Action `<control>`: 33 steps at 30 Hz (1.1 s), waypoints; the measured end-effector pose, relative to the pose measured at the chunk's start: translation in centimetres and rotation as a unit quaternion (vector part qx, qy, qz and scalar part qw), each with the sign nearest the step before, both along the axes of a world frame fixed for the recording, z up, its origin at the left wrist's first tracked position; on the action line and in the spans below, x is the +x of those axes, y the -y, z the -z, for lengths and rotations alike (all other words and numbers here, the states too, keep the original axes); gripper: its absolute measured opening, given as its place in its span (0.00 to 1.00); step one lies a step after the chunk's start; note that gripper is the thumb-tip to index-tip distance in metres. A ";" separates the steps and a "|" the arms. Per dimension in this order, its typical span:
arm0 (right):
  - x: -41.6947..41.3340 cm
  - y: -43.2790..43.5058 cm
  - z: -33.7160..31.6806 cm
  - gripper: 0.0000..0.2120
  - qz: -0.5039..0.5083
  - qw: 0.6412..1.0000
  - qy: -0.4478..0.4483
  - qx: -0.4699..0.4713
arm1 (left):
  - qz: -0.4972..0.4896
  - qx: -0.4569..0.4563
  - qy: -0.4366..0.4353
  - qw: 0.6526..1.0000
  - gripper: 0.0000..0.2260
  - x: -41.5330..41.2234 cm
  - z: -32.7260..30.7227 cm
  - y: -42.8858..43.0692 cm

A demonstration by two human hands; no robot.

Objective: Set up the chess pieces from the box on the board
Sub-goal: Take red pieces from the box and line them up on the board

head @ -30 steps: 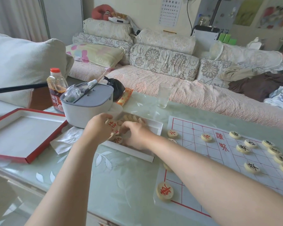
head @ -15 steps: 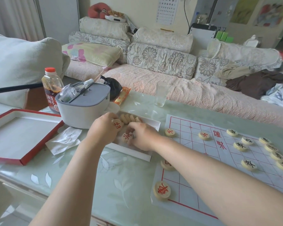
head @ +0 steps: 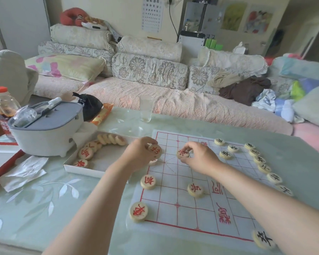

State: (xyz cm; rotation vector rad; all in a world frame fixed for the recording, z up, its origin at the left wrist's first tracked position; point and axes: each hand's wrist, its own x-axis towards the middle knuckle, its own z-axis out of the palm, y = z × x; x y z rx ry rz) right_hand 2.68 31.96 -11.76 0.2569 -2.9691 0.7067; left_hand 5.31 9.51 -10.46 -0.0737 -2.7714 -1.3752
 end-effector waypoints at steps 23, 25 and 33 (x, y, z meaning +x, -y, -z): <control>1.0 -3.2 2.3 0.07 -0.002 0.985 0.012 -0.174 | 0.034 0.141 0.120 0.982 0.09 -0.9 2.1 -8.1; 1.4 -2.6 2.1 0.08 -0.025 0.970 0.042 -0.239 | 0.028 0.142 0.118 0.982 0.08 -0.7 2.0 -8.0; 4.6 -1.5 1.1 0.17 -0.090 0.971 0.053 -0.217 | -0.008 0.198 0.102 0.975 0.03 1.8 1.5 -6.9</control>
